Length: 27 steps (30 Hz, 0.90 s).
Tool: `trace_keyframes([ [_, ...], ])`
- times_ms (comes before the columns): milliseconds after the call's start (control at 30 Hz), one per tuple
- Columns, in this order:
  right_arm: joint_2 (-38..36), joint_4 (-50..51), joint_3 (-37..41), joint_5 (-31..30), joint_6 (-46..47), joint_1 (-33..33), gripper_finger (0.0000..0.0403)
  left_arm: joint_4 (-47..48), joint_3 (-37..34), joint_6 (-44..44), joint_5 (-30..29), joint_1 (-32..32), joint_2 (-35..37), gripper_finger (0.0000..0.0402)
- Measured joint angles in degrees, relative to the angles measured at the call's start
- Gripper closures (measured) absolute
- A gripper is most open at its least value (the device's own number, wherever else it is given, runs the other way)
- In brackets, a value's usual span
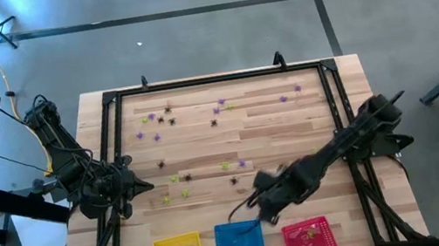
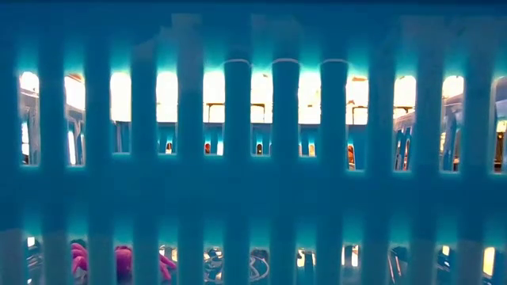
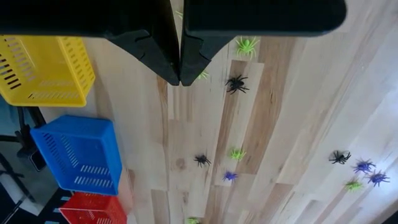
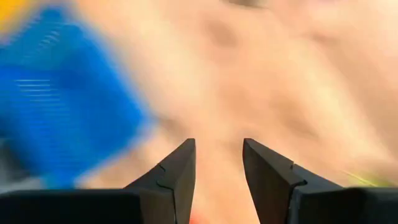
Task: Sort Halloween decoration
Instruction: Put the green spider toy into the red bin
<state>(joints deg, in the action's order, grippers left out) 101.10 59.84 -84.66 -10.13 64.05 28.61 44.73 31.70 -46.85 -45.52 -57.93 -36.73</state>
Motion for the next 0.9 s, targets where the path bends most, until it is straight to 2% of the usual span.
trace_keyframes([
  [100,-3.6,15.6,2.3,-1.5,6.9,-1.3,0.0275,0.0,0.0,0.0,0.0,0.0,0.0,0.0401],
  [200,-8.5,21.4,8.7,-0.7,12.8,-2.6,0.0275,0.0,0.0,0.0,0.0,0.0,0.0,0.0401],
  [400,-20.9,10.1,29.7,4.8,19.9,-4.4,0.0275,0.3,0.0,0.0,0.0,0.0,0.0,0.0402],
  [533,-27.3,2.5,41.0,5.8,22.1,-4.7,0.0275,0.4,0.0,0.0,0.3,0.0,0.0,0.0401],
  [767,-34.7,-4.1,51.9,5.2,25.6,-4.6,0.0275,0.4,0.0,0.0,0.1,0.0,0.0,0.0401],
  [900,-36.5,-8.5,55.3,0.4,25.7,-4.7,0.0275,0.4,0.0,0.0,0.0,0.0,0.0,0.0401],
])
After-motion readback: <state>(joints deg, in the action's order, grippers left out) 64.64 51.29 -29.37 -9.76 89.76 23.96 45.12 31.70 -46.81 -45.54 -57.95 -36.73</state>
